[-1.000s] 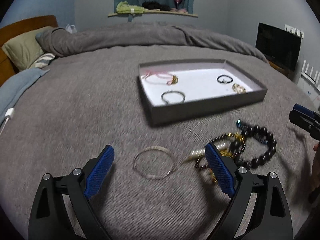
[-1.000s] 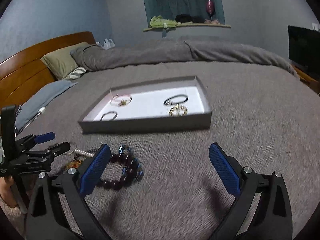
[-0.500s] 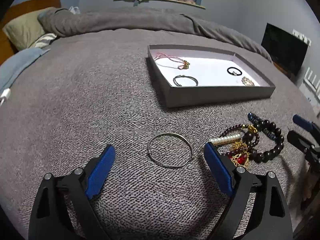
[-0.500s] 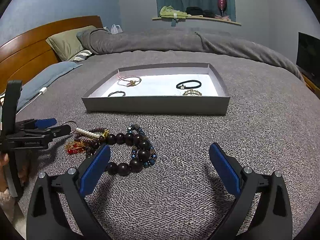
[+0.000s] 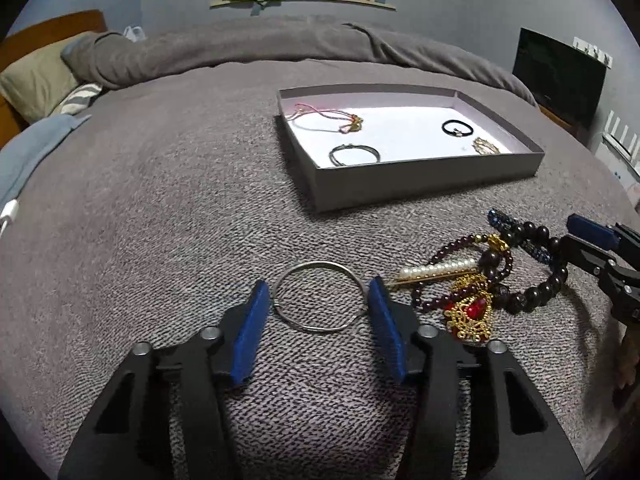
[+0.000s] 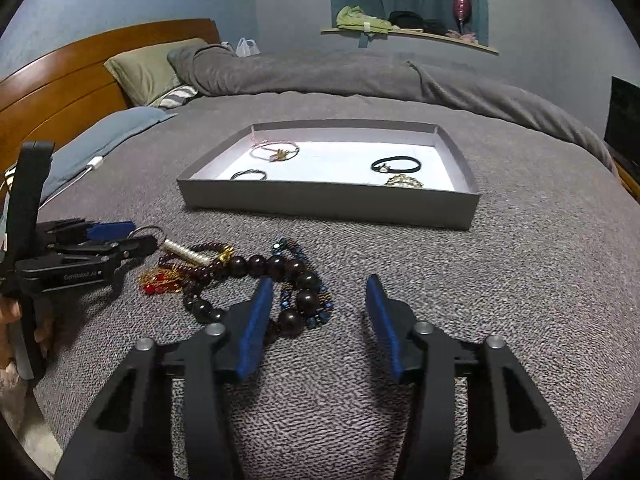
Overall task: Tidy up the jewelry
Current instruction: 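Grasp the silver bangle with the left tool while the right tool grasps the dark bead bracelet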
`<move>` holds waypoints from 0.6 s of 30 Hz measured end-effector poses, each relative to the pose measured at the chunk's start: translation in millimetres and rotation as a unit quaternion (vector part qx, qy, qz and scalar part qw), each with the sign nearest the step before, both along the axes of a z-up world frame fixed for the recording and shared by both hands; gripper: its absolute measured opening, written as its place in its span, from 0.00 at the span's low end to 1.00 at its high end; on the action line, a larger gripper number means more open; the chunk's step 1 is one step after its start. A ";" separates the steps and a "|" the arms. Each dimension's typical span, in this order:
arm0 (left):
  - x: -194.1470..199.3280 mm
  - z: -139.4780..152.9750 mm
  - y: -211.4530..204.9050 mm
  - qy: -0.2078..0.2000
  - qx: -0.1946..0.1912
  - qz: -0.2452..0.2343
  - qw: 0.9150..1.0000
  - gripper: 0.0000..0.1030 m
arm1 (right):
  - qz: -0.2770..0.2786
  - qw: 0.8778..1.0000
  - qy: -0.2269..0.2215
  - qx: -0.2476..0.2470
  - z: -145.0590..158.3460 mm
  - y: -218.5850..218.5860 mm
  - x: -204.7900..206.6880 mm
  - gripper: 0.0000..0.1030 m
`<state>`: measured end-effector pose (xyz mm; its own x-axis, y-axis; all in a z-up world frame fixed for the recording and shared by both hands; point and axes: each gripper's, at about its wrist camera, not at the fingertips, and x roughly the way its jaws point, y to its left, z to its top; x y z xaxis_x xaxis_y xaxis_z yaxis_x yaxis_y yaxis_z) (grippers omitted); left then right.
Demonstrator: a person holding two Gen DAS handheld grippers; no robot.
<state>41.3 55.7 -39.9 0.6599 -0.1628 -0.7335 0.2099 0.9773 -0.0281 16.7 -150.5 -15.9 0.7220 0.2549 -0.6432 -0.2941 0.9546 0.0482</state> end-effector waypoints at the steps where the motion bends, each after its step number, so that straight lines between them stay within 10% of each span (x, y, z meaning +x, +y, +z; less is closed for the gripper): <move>1: -0.2 -0.1 -0.4 0.000 0.001 0.000 1.000 0.50 | 0.002 1.000 0.001 -0.002 -0.2 0.9 0.1 0.39; 18: 1.4 -1.7 -2.0 0.004 0.008 -0.003 1.000 0.49 | 0.012 0.999 0.034 -0.012 -8.1 10.4 14.1 0.19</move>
